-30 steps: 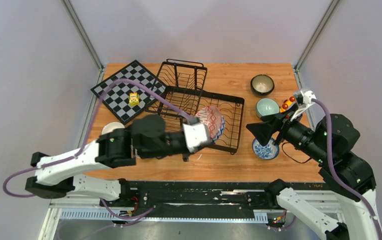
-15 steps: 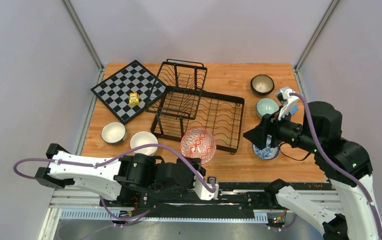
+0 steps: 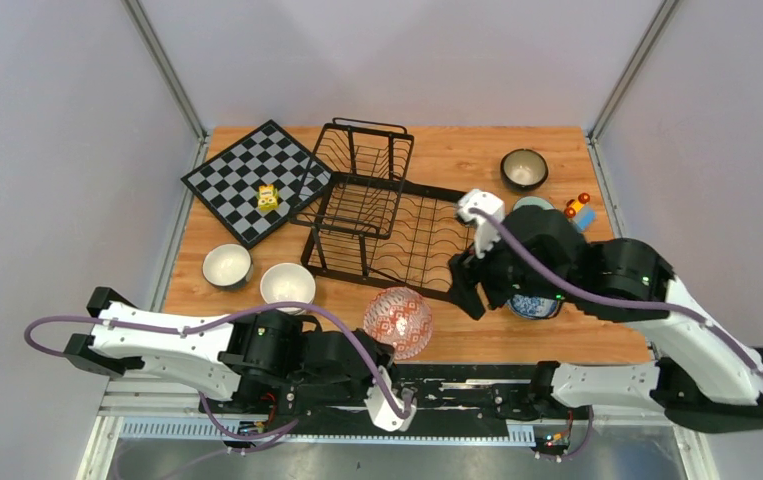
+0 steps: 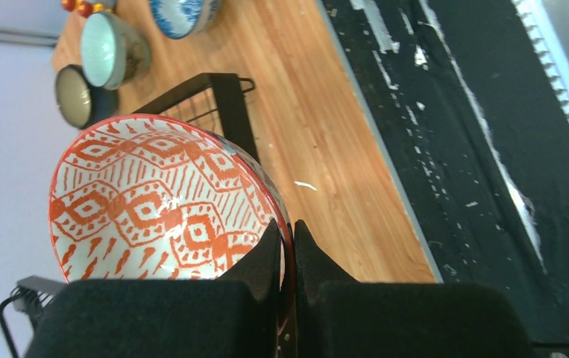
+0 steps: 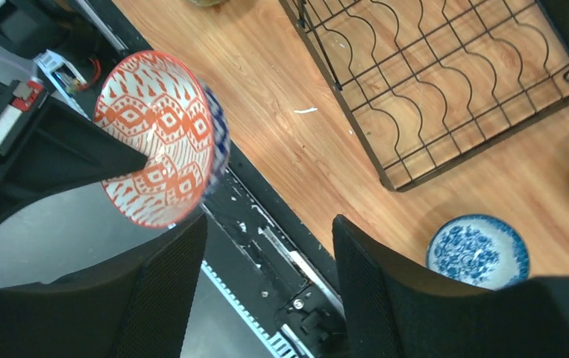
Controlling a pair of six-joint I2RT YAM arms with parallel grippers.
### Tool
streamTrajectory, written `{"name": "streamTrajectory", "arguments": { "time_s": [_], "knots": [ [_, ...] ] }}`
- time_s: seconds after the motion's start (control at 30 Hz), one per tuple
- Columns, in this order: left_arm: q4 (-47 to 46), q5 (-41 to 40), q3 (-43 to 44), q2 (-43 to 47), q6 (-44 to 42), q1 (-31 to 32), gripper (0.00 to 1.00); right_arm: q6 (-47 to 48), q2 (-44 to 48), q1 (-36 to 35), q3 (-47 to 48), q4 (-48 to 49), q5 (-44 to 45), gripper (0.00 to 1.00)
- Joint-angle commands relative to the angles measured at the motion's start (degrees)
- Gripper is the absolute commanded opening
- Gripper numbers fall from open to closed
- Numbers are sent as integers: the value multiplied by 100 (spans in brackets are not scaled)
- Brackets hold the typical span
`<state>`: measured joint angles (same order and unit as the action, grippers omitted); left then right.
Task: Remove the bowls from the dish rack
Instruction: Place the bowl at the center of the board.
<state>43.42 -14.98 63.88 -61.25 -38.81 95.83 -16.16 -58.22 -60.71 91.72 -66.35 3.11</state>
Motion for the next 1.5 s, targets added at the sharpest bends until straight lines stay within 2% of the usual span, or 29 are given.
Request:
{"name": "streamTrajectory", "arguments": {
  "time_s": [0.0, 0.1, 0.23, 0.33, 0.53, 0.63, 1.1, 1.47],
  "knots": [
    [272, 336, 140, -121, 101, 118, 0, -101, -582, -1000, 355, -278, 1442, 70],
    [254, 410, 15, -78, 165, 136, 0, 5, -681, -1286, 106, 84, 1293, 76],
    [273, 429, -122, -67, 167, 177, 0, -64, -807, -1311, -84, 227, 1277, 77],
    [328, 441, -178, -89, 138, 188, 0, -133, -899, -1320, -198, 297, 1152, 73],
    [234, 614, -260, -114, 102, 193, 0, -149, -1129, -1465, -263, 416, 746, 56],
    [167, 682, -286, -91, 129, 197, 0, -173, -1212, -1547, -358, 449, 661, 51],
    [-122, 824, -467, 7, 388, 195, 0, -422, -1225, -1623, -1311, 968, 518, 46],
    [-207, 740, -641, 66, 365, 192, 0, -453, -1568, -1624, -1258, 1098, 457, 35]
  ]
}}
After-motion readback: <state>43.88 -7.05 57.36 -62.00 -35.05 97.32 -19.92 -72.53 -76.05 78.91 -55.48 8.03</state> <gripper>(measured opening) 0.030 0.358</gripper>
